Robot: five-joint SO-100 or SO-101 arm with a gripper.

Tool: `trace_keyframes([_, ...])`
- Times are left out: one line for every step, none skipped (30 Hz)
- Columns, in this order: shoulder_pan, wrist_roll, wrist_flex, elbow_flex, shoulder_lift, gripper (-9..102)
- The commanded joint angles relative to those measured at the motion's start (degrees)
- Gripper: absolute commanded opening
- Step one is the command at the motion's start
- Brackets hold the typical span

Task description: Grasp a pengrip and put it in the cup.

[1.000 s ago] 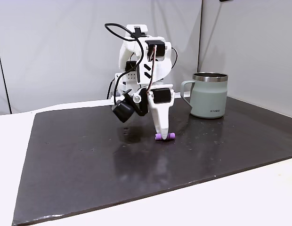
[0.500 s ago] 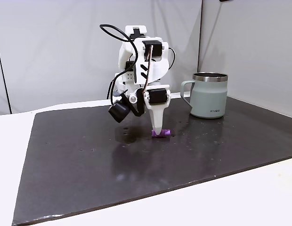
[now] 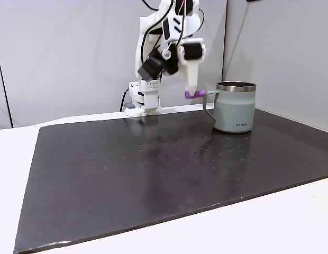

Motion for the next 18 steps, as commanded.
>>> trace_keyframes([-4.48, 0.70, 3.87, 0.00, 12.83, 0])
trace_keyframes([-5.45, 0.97, 4.48, 0.00, 15.03, 0])
trace_keyframes([-6.50, 1.14, 4.83, -0.09, 16.96, 0])
trace_keyframes([-7.56, 1.41, 4.92, -0.09, 18.37, 0])
trace_keyframes([-8.79, 1.58, 5.01, -0.26, 19.16, 0])
trace_keyframes([-9.93, 2.02, 5.19, -0.70, 19.34, 0])
trace_keyframes([-10.90, 2.46, 5.27, -0.97, 19.25, 0])
trace_keyframes([-11.69, 3.08, 5.27, -1.23, 18.81, 0])
trace_keyframes([-12.48, 3.60, 5.27, -1.58, 18.11, 0])
trace_keyframes([-13.01, 4.22, 5.27, -1.93, 17.31, 0])
trace_keyframes([-13.36, 4.83, 5.01, -2.37, 16.35, 0])
trace_keyframes([-13.80, 5.27, 4.66, -2.99, 15.21, 0])
trace_keyframes([-14.33, 5.63, 4.22, -3.69, 13.89, 0])
trace_keyframes([-14.94, 5.98, 3.96, -4.92, 12.13, 0])
trace_keyframes([-15.82, 5.98, 3.87, -6.59, 10.20, 0])
trace_keyframes([-16.79, 5.98, 3.87, -8.53, 8.26, 0])
trace_keyframes([-17.84, 5.98, 4.13, -10.46, 6.42, 0])
trace_keyframes([-18.90, 5.98, 4.57, -12.48, 4.48, 0])
